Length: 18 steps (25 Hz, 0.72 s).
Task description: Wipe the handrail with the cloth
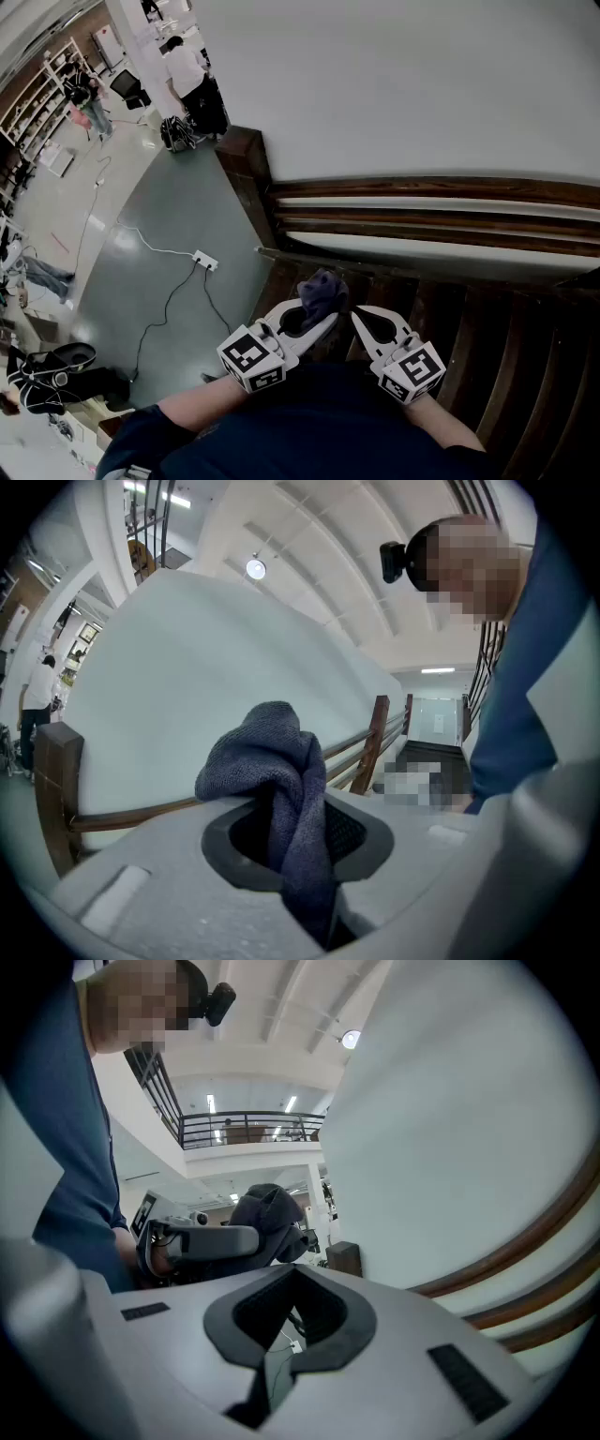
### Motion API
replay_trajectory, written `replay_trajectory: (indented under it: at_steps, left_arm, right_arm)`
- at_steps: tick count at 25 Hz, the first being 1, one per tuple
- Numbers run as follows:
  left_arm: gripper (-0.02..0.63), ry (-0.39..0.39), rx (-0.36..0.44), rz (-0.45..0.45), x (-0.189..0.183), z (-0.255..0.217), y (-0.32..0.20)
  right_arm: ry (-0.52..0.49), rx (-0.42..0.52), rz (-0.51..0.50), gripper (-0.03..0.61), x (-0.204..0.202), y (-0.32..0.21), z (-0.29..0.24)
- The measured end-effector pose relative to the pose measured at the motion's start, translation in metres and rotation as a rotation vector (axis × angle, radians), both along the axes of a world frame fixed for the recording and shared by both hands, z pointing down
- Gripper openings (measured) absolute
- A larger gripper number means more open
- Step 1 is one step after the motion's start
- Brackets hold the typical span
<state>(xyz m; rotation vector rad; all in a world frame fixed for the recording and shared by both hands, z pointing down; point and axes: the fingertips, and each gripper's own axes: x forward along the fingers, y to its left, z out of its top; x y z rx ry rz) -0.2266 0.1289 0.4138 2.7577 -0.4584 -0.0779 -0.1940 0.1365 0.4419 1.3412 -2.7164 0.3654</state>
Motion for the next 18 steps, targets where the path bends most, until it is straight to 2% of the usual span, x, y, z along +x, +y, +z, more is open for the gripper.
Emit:
replay_trajectory:
  at_steps: [11, 18]
  left_arm:
    - [0.078, 0.008, 0.0, 0.004, -0.009, 0.001, -0.003]
    - [0.078, 0.013, -0.022, 0.011, -0.006, 0.01, -0.012]
  right_arm:
    - [0.003, 0.0, 0.005, 0.008, -0.009, -0.002, 0.001]
    - [-0.009, 0.004, 0.047, 0.008, 0.0, -0.009, 0.006]
